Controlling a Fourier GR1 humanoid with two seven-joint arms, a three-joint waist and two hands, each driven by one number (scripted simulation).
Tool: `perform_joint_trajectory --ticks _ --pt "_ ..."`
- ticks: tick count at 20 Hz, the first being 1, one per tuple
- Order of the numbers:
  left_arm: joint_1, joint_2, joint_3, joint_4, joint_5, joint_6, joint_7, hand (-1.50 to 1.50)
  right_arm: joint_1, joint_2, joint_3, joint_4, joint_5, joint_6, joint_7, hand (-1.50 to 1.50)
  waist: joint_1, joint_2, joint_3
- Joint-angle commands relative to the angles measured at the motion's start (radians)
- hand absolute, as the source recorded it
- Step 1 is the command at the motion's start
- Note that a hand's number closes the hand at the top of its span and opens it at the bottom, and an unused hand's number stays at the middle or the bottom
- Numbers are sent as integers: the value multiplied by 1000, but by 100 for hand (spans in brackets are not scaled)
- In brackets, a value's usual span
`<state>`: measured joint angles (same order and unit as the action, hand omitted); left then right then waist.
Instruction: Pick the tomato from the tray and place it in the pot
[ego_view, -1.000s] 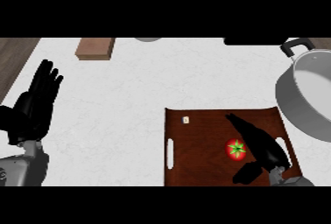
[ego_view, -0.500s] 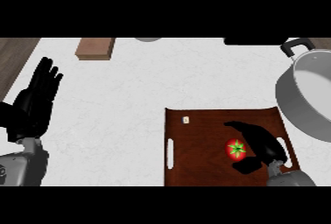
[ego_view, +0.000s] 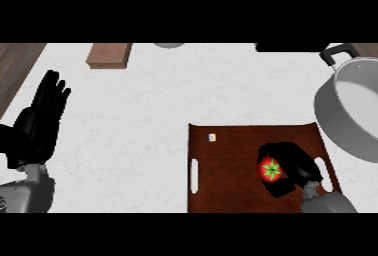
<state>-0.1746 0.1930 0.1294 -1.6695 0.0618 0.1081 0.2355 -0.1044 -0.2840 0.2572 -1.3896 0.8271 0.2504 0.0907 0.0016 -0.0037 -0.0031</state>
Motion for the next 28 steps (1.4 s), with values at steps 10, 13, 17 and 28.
perform_joint_trajectory --ticks 10,13,17,28 --pt "-18 3 37 51 6 -3 -24 0 421 -192 258 -489 115 -7 -203 150 -28 -1 2" --pt "-40 -2 14 2 -10 17 46 0 482 -207 237 -605 107 -6 -175 150 -13 1 3" --pt "-9 -1 29 17 -10 16 10 0 597 -183 108 -838 -42 -84 -169 150 -42 -5 2" --pt "-12 18 48 49 9 -17 -11 0 581 -69 -298 -1062 -334 -200 -105 150 -26 2 3"
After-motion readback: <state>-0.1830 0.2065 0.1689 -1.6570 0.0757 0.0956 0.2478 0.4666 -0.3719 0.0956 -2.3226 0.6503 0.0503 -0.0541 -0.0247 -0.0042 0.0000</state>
